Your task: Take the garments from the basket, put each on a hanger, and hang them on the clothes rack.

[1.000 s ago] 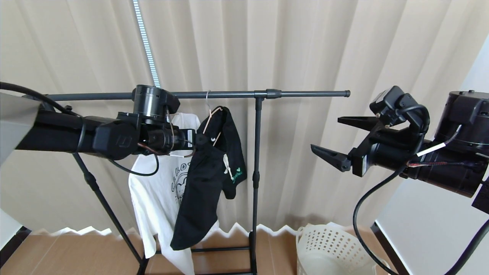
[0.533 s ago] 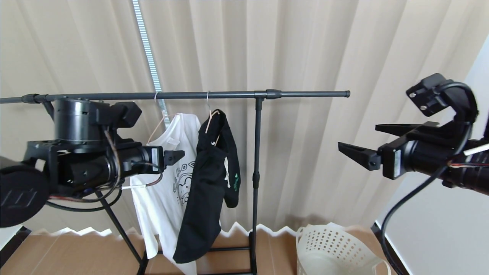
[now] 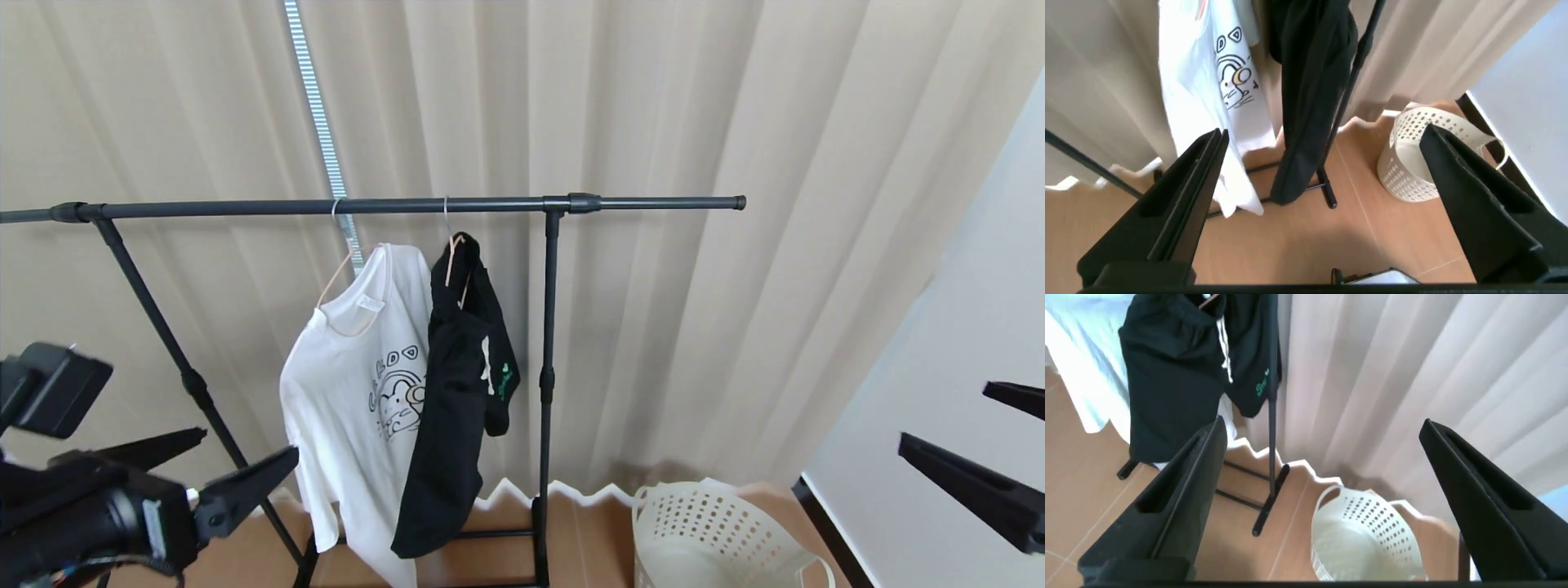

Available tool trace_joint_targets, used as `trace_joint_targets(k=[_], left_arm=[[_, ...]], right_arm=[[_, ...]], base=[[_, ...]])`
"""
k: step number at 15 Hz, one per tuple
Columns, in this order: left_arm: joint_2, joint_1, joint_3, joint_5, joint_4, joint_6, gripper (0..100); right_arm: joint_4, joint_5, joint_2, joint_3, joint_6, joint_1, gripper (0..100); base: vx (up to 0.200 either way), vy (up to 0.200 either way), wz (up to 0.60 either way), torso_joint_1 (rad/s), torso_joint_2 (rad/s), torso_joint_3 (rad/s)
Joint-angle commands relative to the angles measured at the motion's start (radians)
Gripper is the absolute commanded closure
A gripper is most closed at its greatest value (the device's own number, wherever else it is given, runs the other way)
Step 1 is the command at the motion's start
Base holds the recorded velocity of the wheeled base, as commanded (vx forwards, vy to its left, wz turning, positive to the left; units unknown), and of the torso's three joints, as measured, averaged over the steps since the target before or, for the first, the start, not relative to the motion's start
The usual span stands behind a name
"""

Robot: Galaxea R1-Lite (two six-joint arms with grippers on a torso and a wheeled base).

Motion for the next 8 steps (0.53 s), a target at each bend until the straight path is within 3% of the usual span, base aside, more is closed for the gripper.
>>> trace_joint_targets(k=[1, 4, 7, 8], left_arm=[[-0.243, -0.002, 0.176, 0.0, 0.004, 0.006, 0], [-0.358, -0.002, 0.283, -0.003, 0.024, 0.006, 0], [-0.454, -0.007, 0.348, -0.003, 0.041, 0.006, 0], [-0.495, -0.007, 0.348, -0.009, 0.104, 0.004, 0]], right_arm=[[0.009, -0.009, -0.247, 0.144, 0.02, -0.006, 0], [0.095, -0.003, -0.408, 0.275, 0.024, -0.026, 0], [0.095, -0.001, -0.505, 0.404, 0.04, -0.034, 0], [0.095, 0.0, -0.523, 0.433, 0.041, -0.034, 0]], base=[[0.0, 0.0, 0.0, 0.0, 0.0, 0.0], [0.0, 0.0, 0.0, 0.0, 0.0, 0.0], [0.0, 0.0, 0.0, 0.0, 0.0, 0.0], [0.0, 0.0, 0.0, 0.0, 0.0, 0.0]])
